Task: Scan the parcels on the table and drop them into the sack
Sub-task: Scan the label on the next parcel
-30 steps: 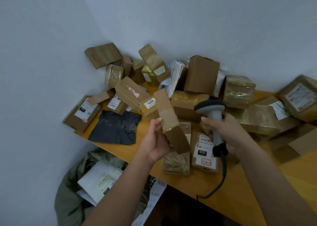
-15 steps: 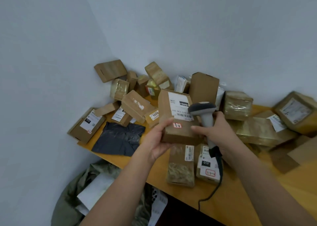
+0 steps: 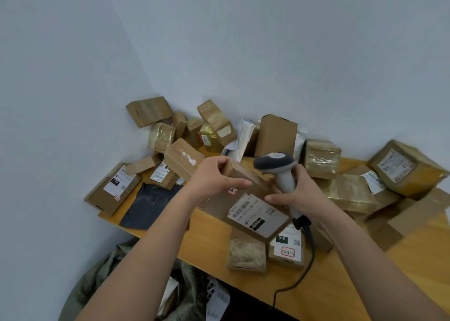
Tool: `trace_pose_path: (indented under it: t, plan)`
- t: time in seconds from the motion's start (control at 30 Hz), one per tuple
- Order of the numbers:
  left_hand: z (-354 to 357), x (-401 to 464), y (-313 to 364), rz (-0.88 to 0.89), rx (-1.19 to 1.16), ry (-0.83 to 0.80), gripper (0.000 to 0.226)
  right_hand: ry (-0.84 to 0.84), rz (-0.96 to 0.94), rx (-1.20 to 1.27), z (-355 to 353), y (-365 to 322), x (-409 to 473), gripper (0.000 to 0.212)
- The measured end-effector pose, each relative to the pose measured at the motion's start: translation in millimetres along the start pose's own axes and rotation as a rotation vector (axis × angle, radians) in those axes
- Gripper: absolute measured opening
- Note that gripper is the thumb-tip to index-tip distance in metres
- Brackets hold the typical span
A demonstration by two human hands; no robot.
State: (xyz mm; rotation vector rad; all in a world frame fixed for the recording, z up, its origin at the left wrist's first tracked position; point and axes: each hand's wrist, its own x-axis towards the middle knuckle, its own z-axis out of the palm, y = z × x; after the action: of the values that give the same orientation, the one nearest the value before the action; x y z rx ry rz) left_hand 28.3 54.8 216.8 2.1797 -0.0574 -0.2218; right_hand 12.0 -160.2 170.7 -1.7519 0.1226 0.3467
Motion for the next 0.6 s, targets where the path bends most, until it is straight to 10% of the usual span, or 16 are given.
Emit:
trace_pose_path:
  t: [0.17, 0.4, 0.6]
  plan:
    - [-2.7, 3.4, 4.8, 0.070, 0.069, -0.101, 0.054, -0.071, 0.069, -0.035, -3.5, 5.8, -1.4, 0.084]
    - [9.8, 0.7, -14.2, -0.138, -0.164, 0.184, 0.129, 0.177, 0.125, 0.341, -18.7, 7.7, 4.1, 0.072]
    - [45.2, -2.2, -46.6, -0.287, -0.418, -0.196, 0.072, 0.207, 0.174, 0.595, -27.2, 10.3, 11.4, 0.063]
